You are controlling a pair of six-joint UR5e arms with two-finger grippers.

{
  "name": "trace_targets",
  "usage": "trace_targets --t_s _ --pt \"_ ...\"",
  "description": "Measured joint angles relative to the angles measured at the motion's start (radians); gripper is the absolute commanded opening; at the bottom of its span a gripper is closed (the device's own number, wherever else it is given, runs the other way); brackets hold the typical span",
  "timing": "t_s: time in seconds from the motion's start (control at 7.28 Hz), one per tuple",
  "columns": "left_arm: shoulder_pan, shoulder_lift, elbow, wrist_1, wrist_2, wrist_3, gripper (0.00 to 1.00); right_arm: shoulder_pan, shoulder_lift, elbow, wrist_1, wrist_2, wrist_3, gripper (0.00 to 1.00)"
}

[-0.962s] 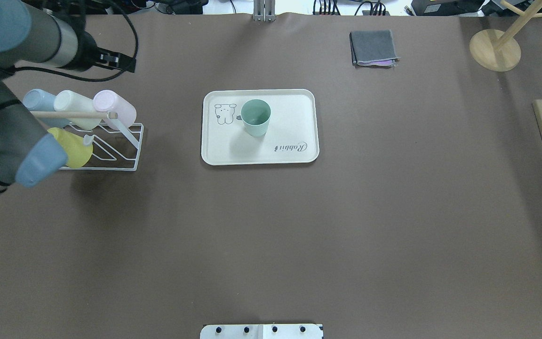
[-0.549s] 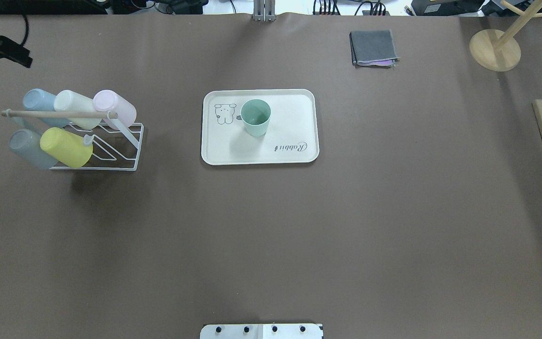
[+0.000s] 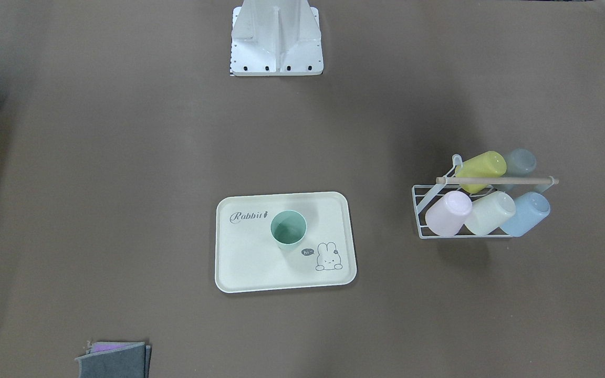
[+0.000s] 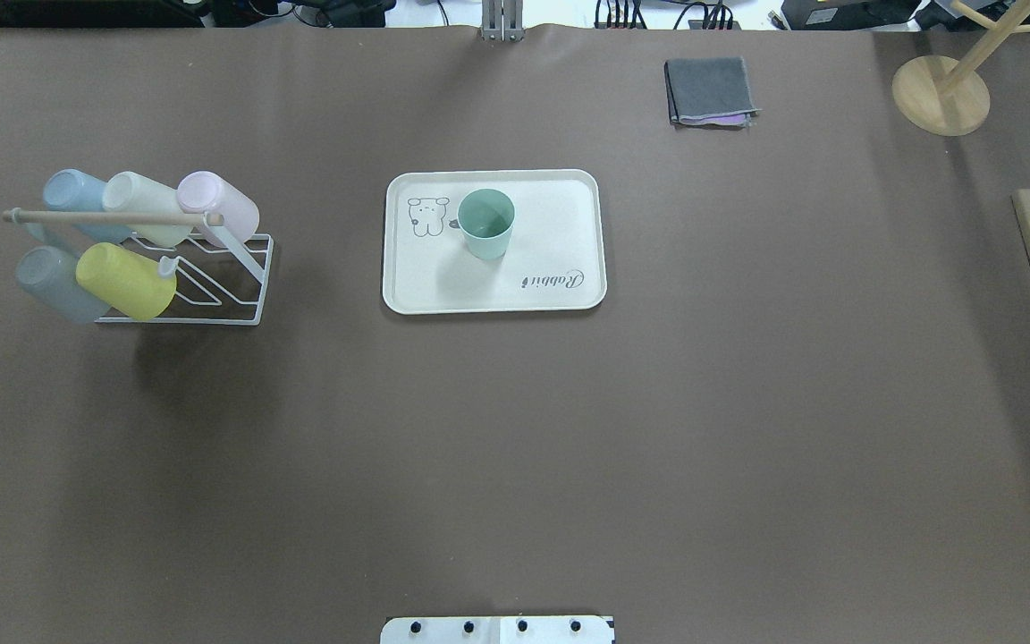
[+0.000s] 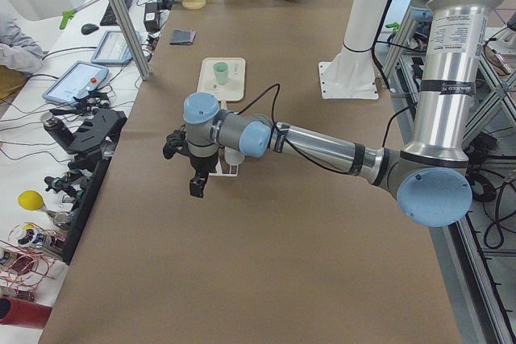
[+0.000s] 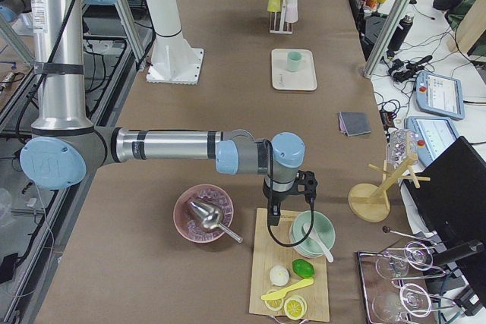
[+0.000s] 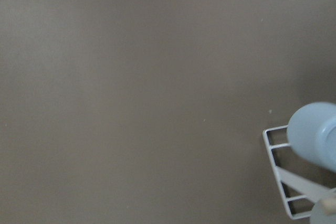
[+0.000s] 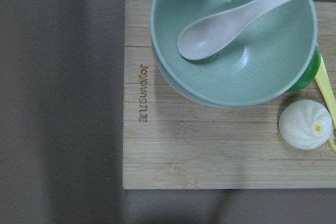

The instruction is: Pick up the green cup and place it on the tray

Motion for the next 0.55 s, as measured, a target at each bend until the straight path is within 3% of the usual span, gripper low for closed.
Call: trace_targets --t_s 0.27,0.55 --pt "-0.095 0.106 0.032 0.000 -0.066 0.112 0.97 0.000 0.000 -0.001 0.000 0.000 0.000 1.00" --pt "-0.160 0.149 0.043 0.008 -0.078 0.148 0.97 0.000 0.001 -0.001 0.000 0.000 0.000 1.00"
